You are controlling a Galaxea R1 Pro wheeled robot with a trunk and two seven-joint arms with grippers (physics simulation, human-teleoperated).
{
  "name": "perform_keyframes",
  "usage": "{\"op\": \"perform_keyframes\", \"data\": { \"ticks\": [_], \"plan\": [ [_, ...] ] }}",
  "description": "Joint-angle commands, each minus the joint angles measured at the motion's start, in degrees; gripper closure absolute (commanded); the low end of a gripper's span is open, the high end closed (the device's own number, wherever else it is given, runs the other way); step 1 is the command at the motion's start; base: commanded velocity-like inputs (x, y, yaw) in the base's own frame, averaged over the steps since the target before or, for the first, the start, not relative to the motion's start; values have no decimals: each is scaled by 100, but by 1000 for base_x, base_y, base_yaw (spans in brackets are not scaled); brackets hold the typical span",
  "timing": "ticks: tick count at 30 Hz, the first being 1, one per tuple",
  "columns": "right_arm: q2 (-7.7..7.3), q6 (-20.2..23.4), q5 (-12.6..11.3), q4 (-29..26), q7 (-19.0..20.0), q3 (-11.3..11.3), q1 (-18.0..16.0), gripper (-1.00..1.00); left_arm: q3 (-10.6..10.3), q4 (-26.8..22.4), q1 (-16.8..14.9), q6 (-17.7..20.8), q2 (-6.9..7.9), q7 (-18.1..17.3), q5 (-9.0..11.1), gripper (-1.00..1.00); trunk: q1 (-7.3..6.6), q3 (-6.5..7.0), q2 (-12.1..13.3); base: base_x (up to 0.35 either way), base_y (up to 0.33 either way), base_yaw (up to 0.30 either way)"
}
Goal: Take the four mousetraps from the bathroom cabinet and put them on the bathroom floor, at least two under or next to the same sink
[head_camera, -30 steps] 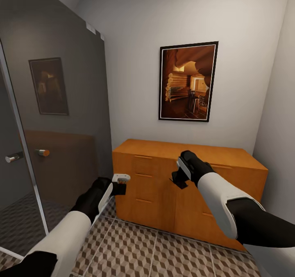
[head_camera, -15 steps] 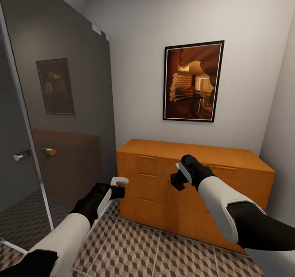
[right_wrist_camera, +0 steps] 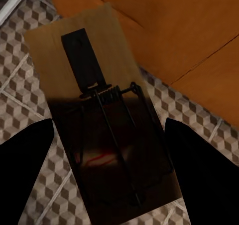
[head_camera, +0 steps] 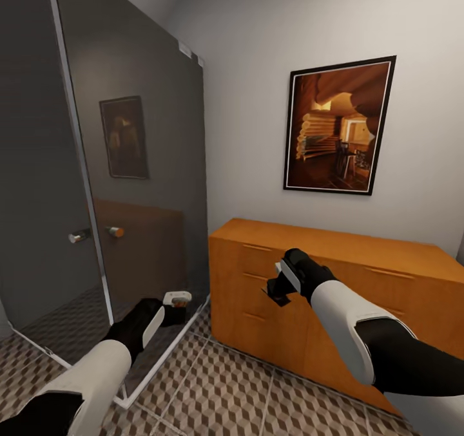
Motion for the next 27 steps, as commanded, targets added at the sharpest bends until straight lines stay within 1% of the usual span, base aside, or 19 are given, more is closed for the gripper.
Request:
{"op": "perform_keyframes", "data": {
  "ticks": [1,3,4,8,12,14,19,22,23,24,25,26,27],
  "plan": [
    [0,29,22,-5,20,30,-2,100,-31,54,-4,-1,20,10,65,100,0,-7,-4,0,0,276],
    [6,28,21,29,20,30,1,100,-31,249,-4,-147,62,12,142,100,0,-7,-4,0,0,276],
    [8,25,24,66,20,30,0,100,-30,398,-4,-290,79,12,203,100,0,-7,-4,0,0,276],
    [12,21,28,129,20,30,-1,100,-31,755,-4,-629,94,13,371,100,0,-7,-4,0,0,276],
    [20,20,25,167,20,30,0,100,-33,1037,-4,-777,105,13,534,100,0,-7,-4,0,0,245],
    [25,16,24,205,20,30,0,100,-33,1119,-4,-811,109,13,565,100,0,-7,-4,0,0,127],
    [44,-99,31,600,8,30,0,100,-33,1439,-4,-867,125,7,604,100,0,-7,-4,0,0,44],
    [51,-365,36,946,5,30,4,100,-36,1627,-4,-886,173,6,610,100,0,-7,-4,0,0,12],
    [53,-556,48,1119,2,32,18,100,-37,1746,-4,-895,215,5,613,100,0,-7,-4,0,0,6],
    [53,-659,53,1199,-1,33,38,100,-37,1812,-4,-900,240,5,615,100,0,-7,-4,0,0,5],
    [56,-859,61,1342,-22,35,103,100,-38,1952,-4,-923,291,5,617,100,0,-7,-4,0,0,3],
    [58,-951,63,1398,-27,36,149,100,-38,2022,-4,-950,314,5,618,100,0,-7,-4,0,0,3],
    [60,-1103,67,1488,-37,34,256,100,-38,2162,-4,-1050,363,5,625,100,0,-7,-4,0,0,2]
  ]
}}
